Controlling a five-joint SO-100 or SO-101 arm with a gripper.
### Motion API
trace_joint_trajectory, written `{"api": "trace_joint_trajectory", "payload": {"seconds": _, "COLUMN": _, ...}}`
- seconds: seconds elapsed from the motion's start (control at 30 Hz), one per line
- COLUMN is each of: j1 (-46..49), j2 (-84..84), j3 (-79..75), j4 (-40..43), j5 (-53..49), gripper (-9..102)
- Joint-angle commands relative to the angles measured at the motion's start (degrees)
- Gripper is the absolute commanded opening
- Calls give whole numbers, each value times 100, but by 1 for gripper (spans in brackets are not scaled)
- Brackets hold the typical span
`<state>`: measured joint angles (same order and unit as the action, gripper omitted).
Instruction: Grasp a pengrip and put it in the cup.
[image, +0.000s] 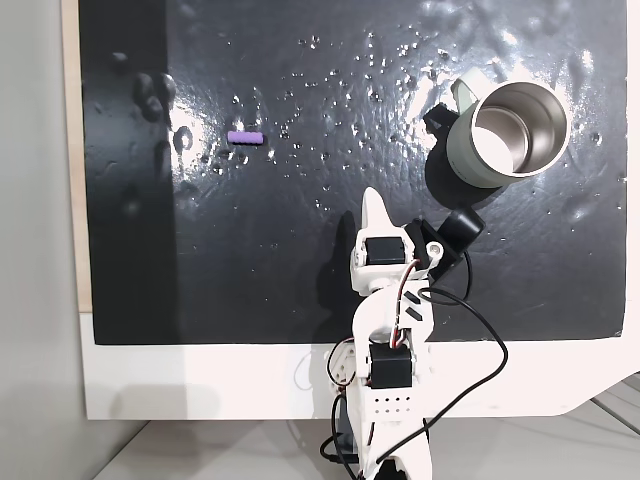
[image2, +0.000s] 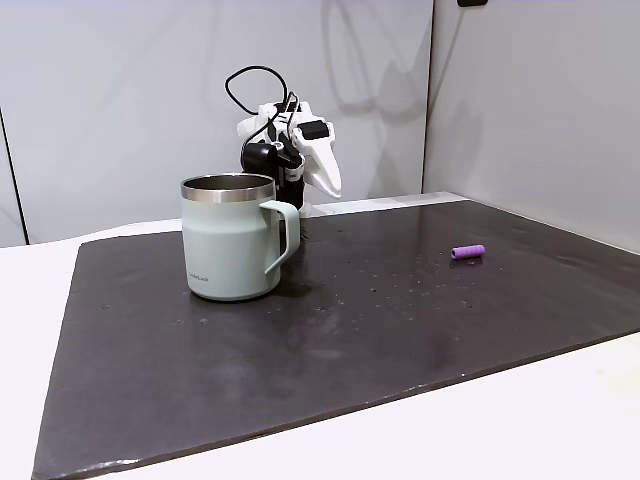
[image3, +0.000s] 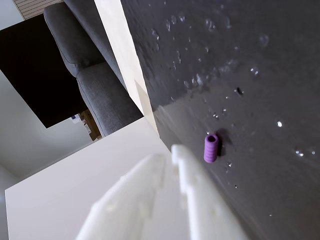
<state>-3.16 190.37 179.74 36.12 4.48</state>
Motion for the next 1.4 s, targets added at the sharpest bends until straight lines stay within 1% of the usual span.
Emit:
{"api": "trace_joint_trajectory", "payload": {"seconds": 0.0, "j1": -97, "j2": 88, "j3": 299, "j4": 9, "j5": -114, "gripper": 0}}
{"api": "trace_joint_trajectory", "payload": {"seconds": 0.37, "j1": -123, "j2": 88, "j3": 185, "j4": 44, "j5": -158, "gripper": 0}}
{"api": "trace_joint_trajectory", "payload": {"seconds": 0.5, "j1": -299, "j2": 88, "j3": -571, "j4": 536, "j5": -185, "gripper": 0}}
{"api": "trace_joint_trajectory", "payload": {"seconds": 0.6, "j1": -694, "j2": -369, "j3": -1477, "j4": 984, "j5": -141, "gripper": 0}}
{"api": "trace_joint_trajectory", "payload": {"seconds": 0.83, "j1": -1354, "j2": -2698, "j3": -4342, "j4": 1934, "j5": 185, "gripper": 1}}
{"api": "trace_joint_trajectory", "payload": {"seconds": 0.93, "j1": -1582, "j2": -3463, "j3": -5194, "j4": 2268, "j5": 308, "gripper": 9}}
{"api": "trace_joint_trajectory", "payload": {"seconds": 1.07, "j1": -1608, "j2": -4641, "j3": -6495, "j4": 2777, "j5": 677, "gripper": 18}}
{"api": "trace_joint_trajectory", "payload": {"seconds": 1.17, "j1": -1617, "j2": -5757, "j3": -7699, "j4": 3278, "j5": 1116, "gripper": 22}}
{"api": "trace_joint_trajectory", "payload": {"seconds": 1.3, "j1": -1670, "j2": -7312, "j3": -9360, "j4": 4034, "j5": 1714, "gripper": 24}}
{"api": "trace_joint_trajectory", "payload": {"seconds": 1.37, "j1": -1723, "j2": -7822, "j3": -9844, "j4": 4122, "j5": 1793, "gripper": 24}}
